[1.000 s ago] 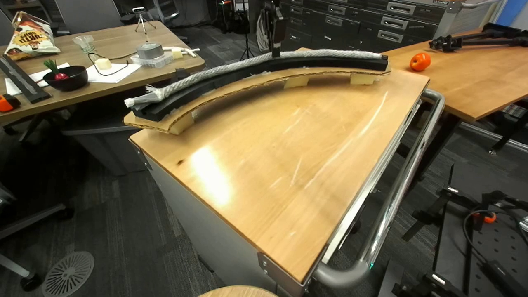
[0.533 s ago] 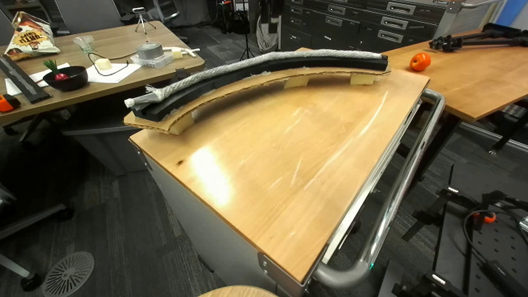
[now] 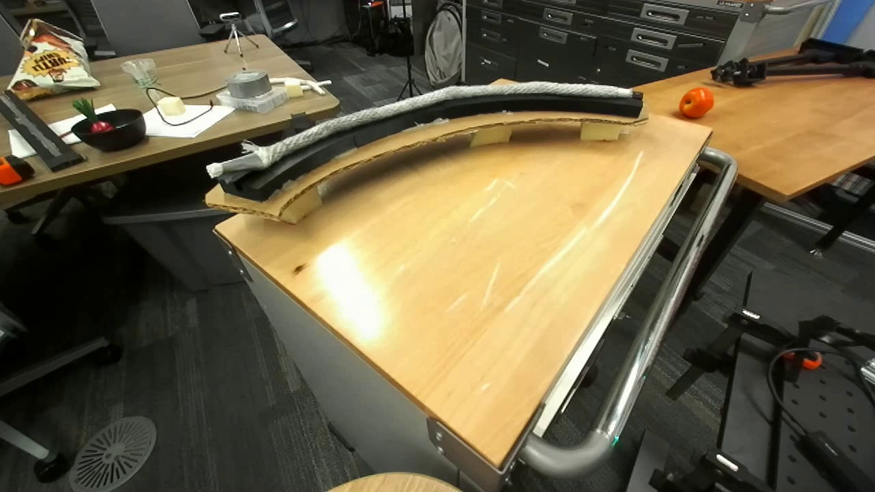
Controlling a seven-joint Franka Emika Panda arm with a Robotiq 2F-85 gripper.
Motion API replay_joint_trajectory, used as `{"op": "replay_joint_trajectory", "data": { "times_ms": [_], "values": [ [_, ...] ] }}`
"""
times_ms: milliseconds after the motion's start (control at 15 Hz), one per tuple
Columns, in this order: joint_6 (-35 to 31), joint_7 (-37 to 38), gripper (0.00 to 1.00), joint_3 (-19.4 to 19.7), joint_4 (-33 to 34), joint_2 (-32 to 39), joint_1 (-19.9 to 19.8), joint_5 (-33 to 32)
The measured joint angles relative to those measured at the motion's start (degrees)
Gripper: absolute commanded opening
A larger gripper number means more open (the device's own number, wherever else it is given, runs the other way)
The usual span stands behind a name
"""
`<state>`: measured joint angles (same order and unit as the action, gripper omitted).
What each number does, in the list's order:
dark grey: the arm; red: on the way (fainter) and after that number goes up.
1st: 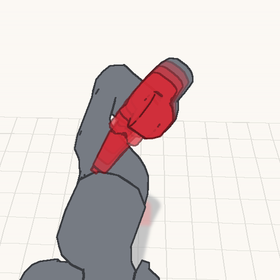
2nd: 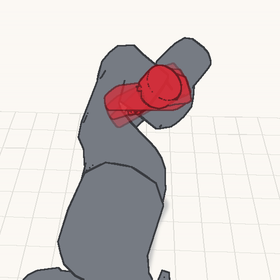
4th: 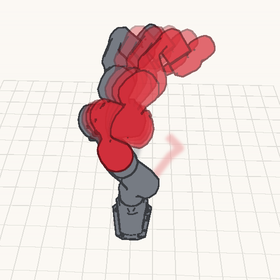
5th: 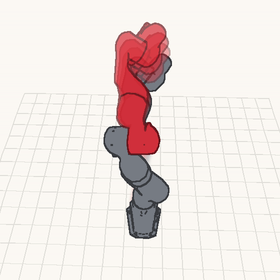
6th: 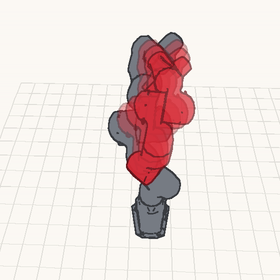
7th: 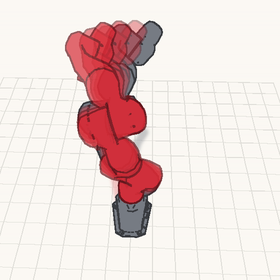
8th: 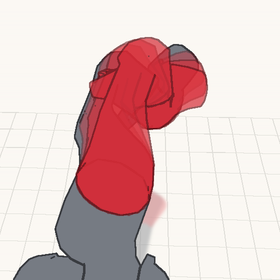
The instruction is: Place the rope on the platform
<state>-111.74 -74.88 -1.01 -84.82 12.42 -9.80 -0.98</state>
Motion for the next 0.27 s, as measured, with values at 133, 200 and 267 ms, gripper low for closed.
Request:
{"op": "replay_joint_trajectory", "data": {
  "times_ms": [133, 200, 267],
  "values": [
    [0.0, -2.0, 1.0, 0.6, -3.9, -5.6, -0.2, 1.5],
    [0.0, -2.4, 1.0, 0.8, -5.5, -7.6, -0.2, 1.7],
    [0.0, -2.6, 1.0, 0.9, -6.8, -9.0, -0.2, 1.8]
  ]
}}
